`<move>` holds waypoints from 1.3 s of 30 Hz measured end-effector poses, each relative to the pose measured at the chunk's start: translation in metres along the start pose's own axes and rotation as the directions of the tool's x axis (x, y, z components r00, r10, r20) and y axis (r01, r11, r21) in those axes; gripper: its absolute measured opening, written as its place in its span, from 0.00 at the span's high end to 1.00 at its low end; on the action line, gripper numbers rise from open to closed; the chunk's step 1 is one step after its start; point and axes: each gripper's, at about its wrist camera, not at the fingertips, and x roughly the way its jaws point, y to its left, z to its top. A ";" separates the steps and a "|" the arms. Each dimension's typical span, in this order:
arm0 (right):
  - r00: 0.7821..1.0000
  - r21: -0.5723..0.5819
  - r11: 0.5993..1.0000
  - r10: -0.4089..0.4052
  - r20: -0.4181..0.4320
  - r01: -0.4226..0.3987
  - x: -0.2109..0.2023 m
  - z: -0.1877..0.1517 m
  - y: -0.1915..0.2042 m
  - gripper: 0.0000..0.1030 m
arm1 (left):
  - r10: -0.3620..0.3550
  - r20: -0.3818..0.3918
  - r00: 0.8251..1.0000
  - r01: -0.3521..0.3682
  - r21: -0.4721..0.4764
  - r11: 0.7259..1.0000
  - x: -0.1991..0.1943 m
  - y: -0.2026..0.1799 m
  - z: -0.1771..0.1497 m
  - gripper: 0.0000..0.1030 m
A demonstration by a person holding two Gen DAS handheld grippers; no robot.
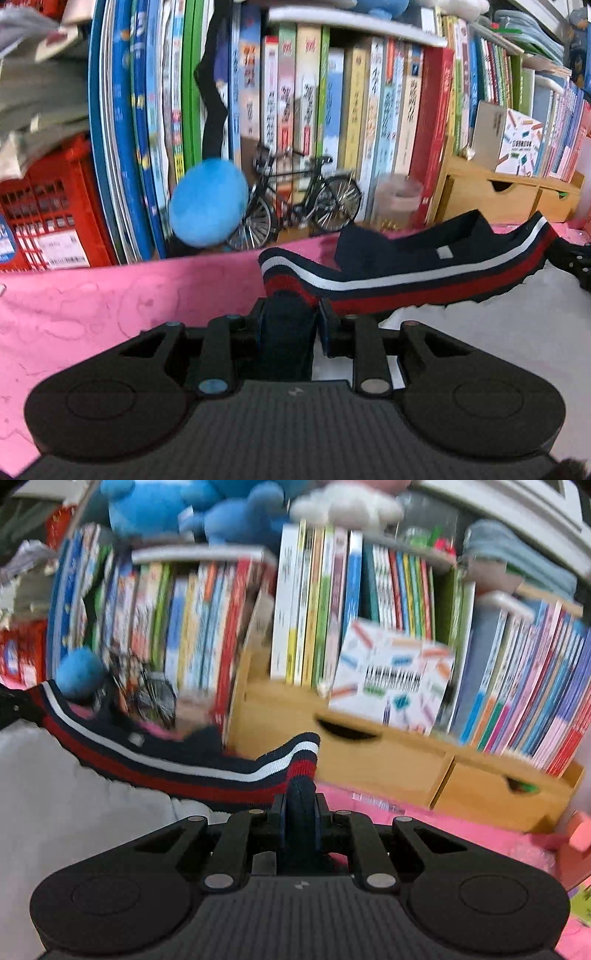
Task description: Fold clothes
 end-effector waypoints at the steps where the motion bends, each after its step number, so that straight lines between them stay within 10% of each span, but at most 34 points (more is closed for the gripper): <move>1: 1.000 0.003 1.000 -0.001 -0.012 0.001 0.005 -0.003 0.000 0.85 | -0.001 -0.001 1.000 0.001 -0.005 1.000 0.003 0.002 -0.002 0.72; 10: 0.991 0.008 1.000 0.013 -0.137 -0.012 0.033 -0.004 0.001 0.77 | 0.009 -0.018 1.000 -0.010 -0.101 0.995 0.012 0.020 -0.015 0.46; 14: 0.986 0.059 0.997 -0.042 -0.160 0.052 0.014 0.004 -0.010 0.41 | 0.026 0.041 0.999 -0.020 -0.139 0.990 -0.038 0.039 -0.005 0.32; 17: 0.994 0.131 0.989 -0.051 -0.095 0.063 -0.032 0.005 -0.017 0.32 | 0.054 0.129 0.990 -0.042 -0.095 0.995 -0.095 0.038 -0.014 0.22; 22: 0.995 0.270 0.958 0.095 0.029 -0.099 -0.116 -0.010 -0.003 0.31 | 0.035 0.196 0.980 -0.046 0.048 0.998 -0.172 -0.033 -0.065 0.10; 27: 0.974 0.222 0.949 0.225 0.018 -0.223 -0.163 -0.033 0.059 0.32 | 0.023 0.066 0.998 -0.028 0.087 0.996 -0.172 -0.071 -0.110 0.10; 35: 0.962 0.168 0.956 0.258 -0.086 -0.242 -0.152 -0.039 0.130 0.32 | 0.270 0.001 0.963 -0.269 0.106 0.957 -0.139 -0.061 -0.118 0.04; 39: 0.965 0.104 0.973 0.219 -0.146 -0.205 -0.141 -0.044 0.137 0.34 | 0.277 -0.015 0.961 -0.275 0.079 0.958 -0.142 -0.043 -0.115 0.01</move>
